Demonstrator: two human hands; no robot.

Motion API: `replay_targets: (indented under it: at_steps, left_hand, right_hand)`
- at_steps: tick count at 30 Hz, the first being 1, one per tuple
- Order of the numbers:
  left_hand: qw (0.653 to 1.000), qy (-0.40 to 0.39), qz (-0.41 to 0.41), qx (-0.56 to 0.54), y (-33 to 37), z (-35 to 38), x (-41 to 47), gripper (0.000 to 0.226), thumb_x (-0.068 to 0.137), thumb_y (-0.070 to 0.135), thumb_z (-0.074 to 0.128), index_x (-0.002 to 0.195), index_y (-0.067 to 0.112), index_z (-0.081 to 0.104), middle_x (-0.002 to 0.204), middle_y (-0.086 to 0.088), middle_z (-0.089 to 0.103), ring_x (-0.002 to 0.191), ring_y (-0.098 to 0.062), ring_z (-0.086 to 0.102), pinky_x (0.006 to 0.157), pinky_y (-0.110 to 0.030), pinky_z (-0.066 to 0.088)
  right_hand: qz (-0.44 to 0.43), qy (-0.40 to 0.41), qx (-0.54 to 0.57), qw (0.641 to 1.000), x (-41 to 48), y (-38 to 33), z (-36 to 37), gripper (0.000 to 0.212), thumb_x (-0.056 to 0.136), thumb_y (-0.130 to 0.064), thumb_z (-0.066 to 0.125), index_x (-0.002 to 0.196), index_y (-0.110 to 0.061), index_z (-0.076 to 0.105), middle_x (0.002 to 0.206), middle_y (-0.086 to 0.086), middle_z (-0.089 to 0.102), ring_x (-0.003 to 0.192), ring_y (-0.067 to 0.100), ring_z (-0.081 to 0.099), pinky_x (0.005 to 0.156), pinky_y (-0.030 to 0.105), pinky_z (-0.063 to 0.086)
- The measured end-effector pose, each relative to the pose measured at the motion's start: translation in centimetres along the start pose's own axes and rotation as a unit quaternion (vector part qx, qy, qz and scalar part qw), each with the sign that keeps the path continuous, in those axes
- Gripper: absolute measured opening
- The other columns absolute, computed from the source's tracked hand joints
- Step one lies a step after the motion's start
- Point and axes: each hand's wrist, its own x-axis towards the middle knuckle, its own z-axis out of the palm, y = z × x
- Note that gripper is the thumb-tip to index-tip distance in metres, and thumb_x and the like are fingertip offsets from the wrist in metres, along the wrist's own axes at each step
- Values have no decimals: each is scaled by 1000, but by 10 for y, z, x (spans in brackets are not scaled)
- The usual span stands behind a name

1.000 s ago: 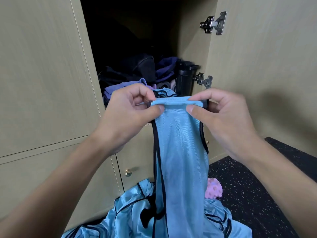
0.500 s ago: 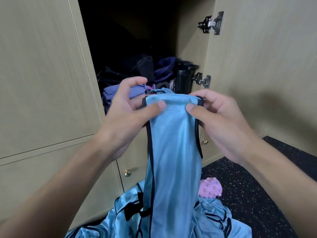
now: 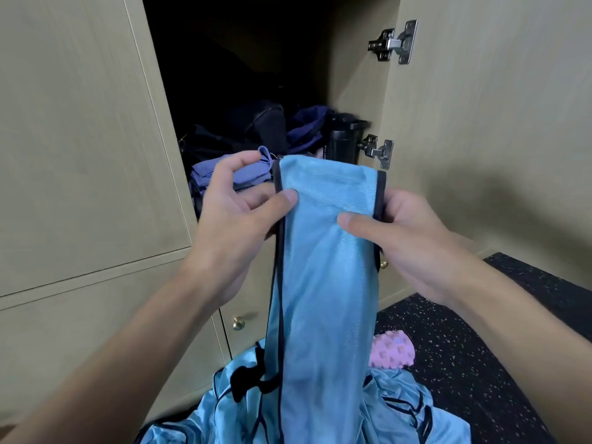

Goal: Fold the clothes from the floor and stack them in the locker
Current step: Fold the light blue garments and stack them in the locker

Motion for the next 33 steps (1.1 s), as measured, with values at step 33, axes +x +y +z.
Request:
replay_targets:
  at_steps: [33]
  left_hand:
    - [987,-5,-157,44,-39,-3,-11,98,77,7,82,148,47,27,98,-15,76,96,-25,74,99,-36,51]
  right_hand:
    - [-43,43,18,998,11,24,8,83,89,5,65,144,-45,30,108,12,72,101,30,69,93,40,56]
